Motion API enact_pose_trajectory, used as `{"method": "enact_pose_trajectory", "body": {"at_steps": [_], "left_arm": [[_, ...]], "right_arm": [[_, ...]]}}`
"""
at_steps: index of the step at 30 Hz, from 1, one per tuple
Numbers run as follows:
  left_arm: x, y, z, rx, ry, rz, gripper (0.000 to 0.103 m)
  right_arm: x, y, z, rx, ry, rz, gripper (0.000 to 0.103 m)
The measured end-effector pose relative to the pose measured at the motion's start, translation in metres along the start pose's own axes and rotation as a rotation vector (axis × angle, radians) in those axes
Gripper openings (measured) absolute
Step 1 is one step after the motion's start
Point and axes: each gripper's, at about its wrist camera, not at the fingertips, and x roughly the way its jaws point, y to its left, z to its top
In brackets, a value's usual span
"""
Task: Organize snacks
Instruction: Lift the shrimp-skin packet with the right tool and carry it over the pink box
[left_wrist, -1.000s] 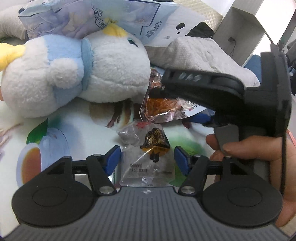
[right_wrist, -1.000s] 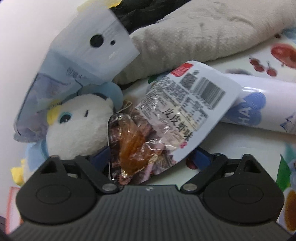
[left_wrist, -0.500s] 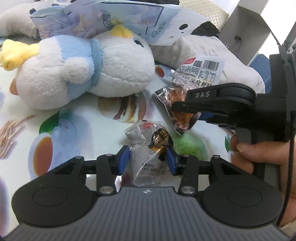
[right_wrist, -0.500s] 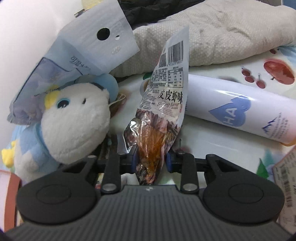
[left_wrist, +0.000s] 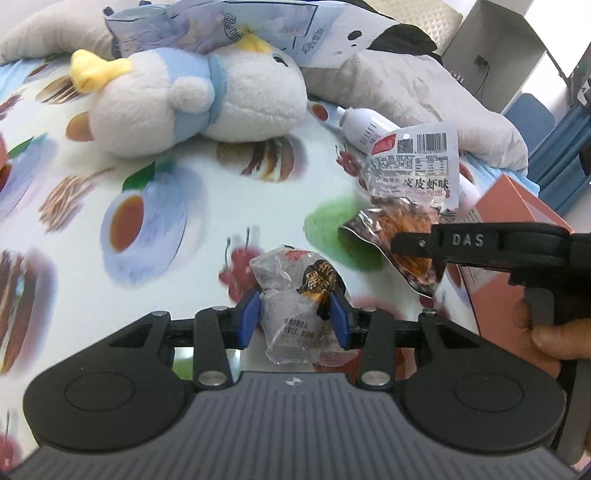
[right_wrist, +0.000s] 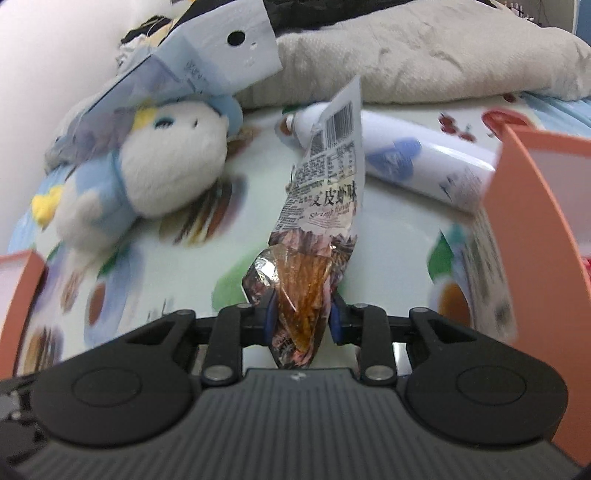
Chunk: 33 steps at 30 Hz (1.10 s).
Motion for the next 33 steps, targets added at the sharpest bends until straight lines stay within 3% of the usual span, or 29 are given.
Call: {"method": "enact_pose_trajectory", "body": {"at_steps": [16, 24, 33], "left_arm": [[-0.082, -0.013, -0.076, 0.02, 0.008, 0.045, 0.046], [-0.112, -0.017, -0.116, -0.028, 0.021, 0.05, 0.044], [-0.133, -0.018, -0.13, -0.054, 0.012, 0.028, 0.04]], "right_arm": [[-0.095, 0.018, -0.085, -0.15, 0.044, 0.005, 0.03], [-0.129, 0.022, -0.136, -0.188, 0.085, 0.019, 0.03], [-0.15, 0.027, -0.149, -0.179, 0.054, 0.02, 0.03]]}}
